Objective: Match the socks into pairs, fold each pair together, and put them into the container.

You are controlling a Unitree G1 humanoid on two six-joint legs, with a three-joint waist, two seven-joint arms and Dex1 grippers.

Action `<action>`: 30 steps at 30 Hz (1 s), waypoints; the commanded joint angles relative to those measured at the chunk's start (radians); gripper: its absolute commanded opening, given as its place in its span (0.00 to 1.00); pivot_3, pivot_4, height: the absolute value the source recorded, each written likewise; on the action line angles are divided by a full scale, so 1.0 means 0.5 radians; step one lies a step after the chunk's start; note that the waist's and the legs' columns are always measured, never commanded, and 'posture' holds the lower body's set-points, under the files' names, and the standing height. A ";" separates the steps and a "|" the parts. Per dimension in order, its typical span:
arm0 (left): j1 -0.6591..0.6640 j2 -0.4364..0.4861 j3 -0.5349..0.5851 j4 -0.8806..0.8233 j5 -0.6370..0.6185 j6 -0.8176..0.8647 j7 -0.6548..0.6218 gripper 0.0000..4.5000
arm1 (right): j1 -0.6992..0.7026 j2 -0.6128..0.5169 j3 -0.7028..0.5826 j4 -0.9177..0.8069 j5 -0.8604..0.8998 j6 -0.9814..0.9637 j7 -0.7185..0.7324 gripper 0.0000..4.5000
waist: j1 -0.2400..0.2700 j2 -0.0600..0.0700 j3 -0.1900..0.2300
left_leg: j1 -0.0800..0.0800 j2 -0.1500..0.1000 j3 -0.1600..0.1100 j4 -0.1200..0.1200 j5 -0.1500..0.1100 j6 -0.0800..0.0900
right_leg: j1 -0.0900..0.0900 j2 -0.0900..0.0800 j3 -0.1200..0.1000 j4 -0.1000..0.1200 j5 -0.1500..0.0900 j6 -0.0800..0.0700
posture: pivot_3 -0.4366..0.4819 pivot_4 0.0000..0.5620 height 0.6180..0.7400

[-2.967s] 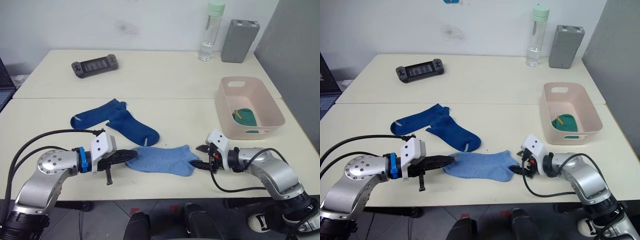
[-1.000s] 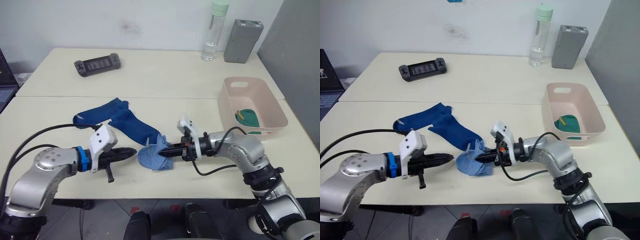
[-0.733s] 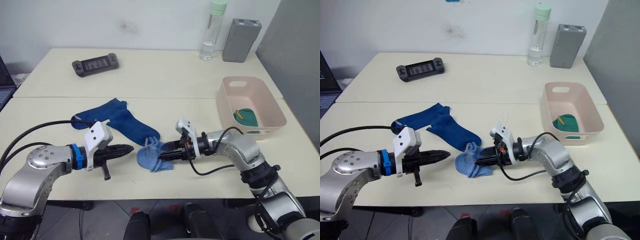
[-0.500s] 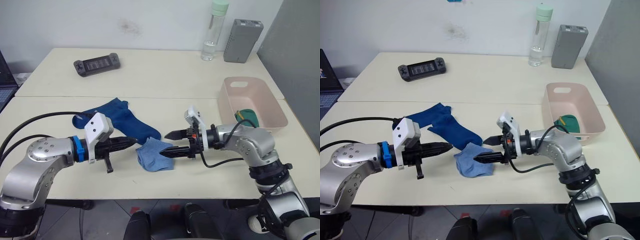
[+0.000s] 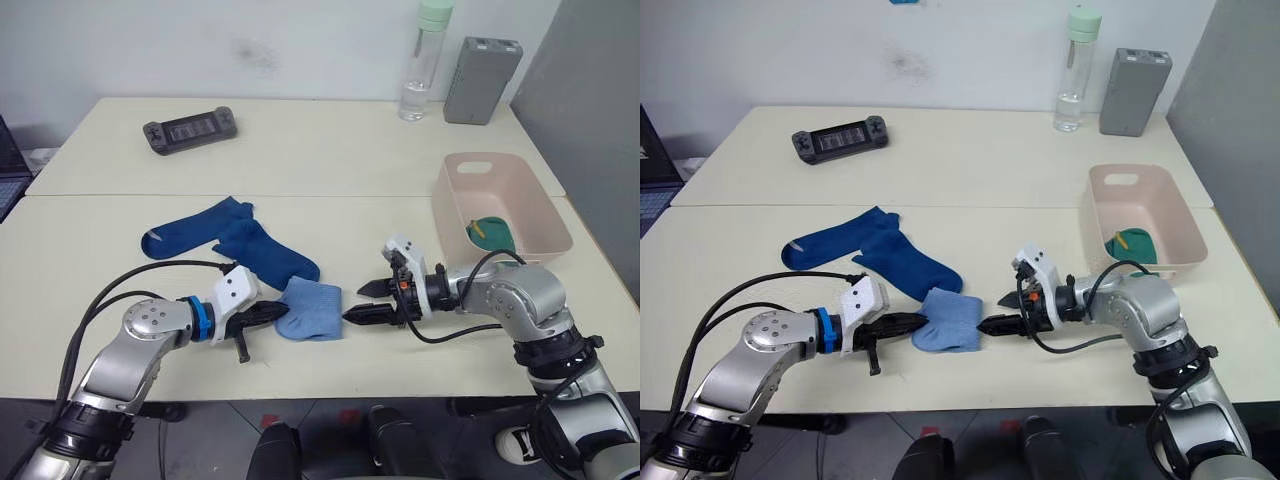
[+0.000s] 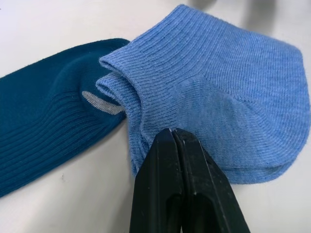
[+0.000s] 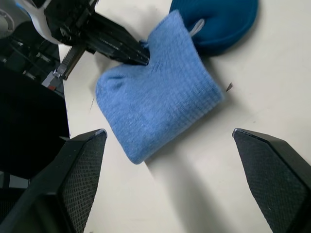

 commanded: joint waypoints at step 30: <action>0.118 0.055 0.192 -0.169 -0.187 0.113 -0.111 0.00 | -0.174 0.616 -0.103 0.488 -0.029 0.000 -0.186 0.25 | -0.010 0.000 0.000 | 0.000 0.001 -0.001 -0.002 0.000 0.000 | -0.001 0.000 -0.001 0.000 0.000 0.000 | 0.48 0.27 1.00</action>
